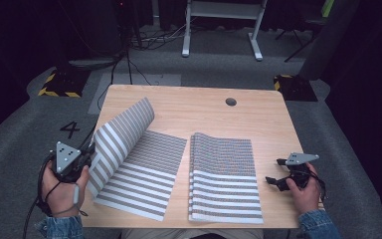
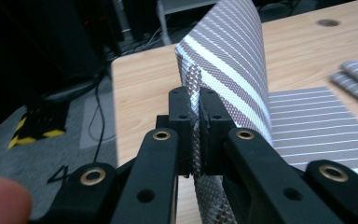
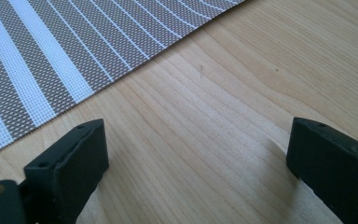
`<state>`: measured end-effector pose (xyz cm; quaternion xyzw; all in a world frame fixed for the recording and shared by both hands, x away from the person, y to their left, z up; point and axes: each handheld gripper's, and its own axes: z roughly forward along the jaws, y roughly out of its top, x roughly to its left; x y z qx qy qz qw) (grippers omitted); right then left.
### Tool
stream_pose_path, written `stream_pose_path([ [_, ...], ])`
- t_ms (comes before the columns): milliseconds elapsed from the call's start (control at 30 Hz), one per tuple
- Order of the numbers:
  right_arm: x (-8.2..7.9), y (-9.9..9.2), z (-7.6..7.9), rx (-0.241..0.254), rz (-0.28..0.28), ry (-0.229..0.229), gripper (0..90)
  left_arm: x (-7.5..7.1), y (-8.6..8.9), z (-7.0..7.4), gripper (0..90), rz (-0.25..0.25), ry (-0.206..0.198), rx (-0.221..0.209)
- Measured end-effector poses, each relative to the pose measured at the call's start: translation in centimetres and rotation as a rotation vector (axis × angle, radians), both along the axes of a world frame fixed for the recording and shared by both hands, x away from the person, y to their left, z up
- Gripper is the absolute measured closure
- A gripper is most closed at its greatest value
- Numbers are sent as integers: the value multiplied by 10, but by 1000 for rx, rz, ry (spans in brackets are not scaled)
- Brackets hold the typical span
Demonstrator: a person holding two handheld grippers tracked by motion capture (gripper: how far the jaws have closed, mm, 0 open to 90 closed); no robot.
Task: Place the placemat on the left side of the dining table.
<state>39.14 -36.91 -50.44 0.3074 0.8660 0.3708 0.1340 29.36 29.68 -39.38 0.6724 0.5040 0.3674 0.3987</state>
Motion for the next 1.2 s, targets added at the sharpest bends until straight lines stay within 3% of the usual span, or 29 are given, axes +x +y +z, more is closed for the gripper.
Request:
stream_pose_path([
  [133, 0, 0, 0, 3, 0, -1, 56, 0, 10, -4, 841, 31, 30, -21],
  [200, 0, 0, 0, -1, 1, 0, 56, 0, 18, -6, 826, 85, 58, -23],
  [267, 0, 0, 0, 1, 0, -1, 56, -1, 20, -6, 793, 98, 60, -25],
  [367, 0, 0, 0, -1, 1, 0, 56, -2, 27, -4, 614, 178, 73, 8],
  [400, 0, 0, 0, -1, 1, 0, 56, -2, 27, -4, 518, 178, 73, 8],
  [433, 0, 0, 0, -1, 1, -1, 57, -2, 27, -3, 518, 200, 77, 27],
  [467, 0, 0, 0, 1, 0, 0, 56, -4, 26, -1, 435, 230, 87, 44],
  [567, 0, 0, 0, -1, 1, 0, 56, -6, 19, 6, 363, 243, 69, 57],
  [667, 0, 0, 0, 0, 0, 0, 56, -3, 7, 8, 335, 180, 72, 28],
  [700, 0, 0, 0, 0, 0, 0, 56, -3, 7, 8, 330, 180, 72, 28],
  [733, 0, 0, 0, -1, 0, 0, 56, 2, 0, 3, 326, 126, 106, 2],
  [767, 0, 0, 0, -1, 0, 0, 56, 2, 0, 3, 326, 126, 106, 2],
  [833, 0, 0, 0, -1, 0, 0, 56, 11, -10, -7, 324, 63, 156, -22],
  [1033, 0, 0, 0, 1, 0, 0, 57, 27, -41, -26, 309, -97, 240, -78],
  [1200, 0, 0, 0, 1, 0, -1, 56, 41, -72, -47, 308, -175, 329, -41],
])
